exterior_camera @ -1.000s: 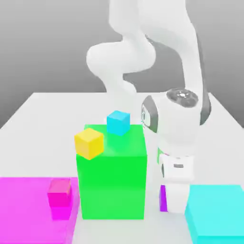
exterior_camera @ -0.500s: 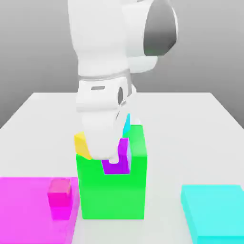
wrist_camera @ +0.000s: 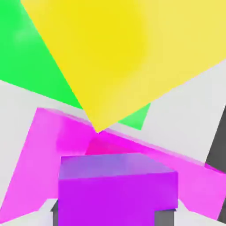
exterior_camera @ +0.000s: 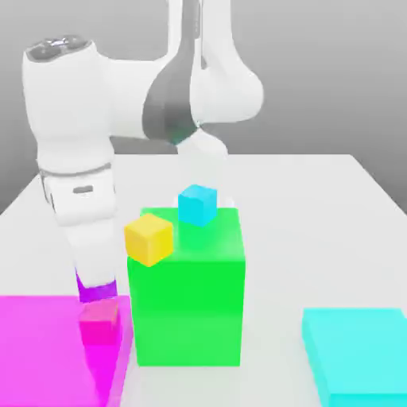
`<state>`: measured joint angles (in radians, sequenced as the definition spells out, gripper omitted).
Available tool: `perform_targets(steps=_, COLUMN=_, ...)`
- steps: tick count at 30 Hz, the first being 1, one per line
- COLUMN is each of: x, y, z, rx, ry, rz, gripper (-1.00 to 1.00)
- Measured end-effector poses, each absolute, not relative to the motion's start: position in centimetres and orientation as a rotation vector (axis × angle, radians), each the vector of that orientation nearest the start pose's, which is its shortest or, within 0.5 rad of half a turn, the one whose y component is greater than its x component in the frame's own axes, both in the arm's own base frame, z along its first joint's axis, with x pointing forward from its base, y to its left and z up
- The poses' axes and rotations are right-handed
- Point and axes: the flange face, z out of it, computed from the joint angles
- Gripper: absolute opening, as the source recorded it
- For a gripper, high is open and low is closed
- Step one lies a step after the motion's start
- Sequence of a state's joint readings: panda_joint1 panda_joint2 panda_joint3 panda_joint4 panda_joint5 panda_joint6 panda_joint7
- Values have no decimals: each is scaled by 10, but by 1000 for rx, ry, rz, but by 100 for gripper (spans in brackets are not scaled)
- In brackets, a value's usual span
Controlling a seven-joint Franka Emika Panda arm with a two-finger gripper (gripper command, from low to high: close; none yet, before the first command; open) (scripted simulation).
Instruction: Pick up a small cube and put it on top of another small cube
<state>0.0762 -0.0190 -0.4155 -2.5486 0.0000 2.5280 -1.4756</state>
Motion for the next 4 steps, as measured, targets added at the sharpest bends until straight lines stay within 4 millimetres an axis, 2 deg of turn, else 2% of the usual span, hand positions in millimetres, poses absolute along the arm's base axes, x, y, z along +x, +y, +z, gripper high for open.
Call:
perform_targets(steps=1, x=426, y=-151, z=267, rx=-2644, ry=-1686, rz=-4, gripper=-100)
perform_targets(steps=2, x=425, y=-151, z=258, rx=-2647, ry=-1686, rz=-1, gripper=100)
perform_targets(steps=4, x=426, y=-150, z=258, rx=-2644, ry=-1690, rz=-1, gripper=100)
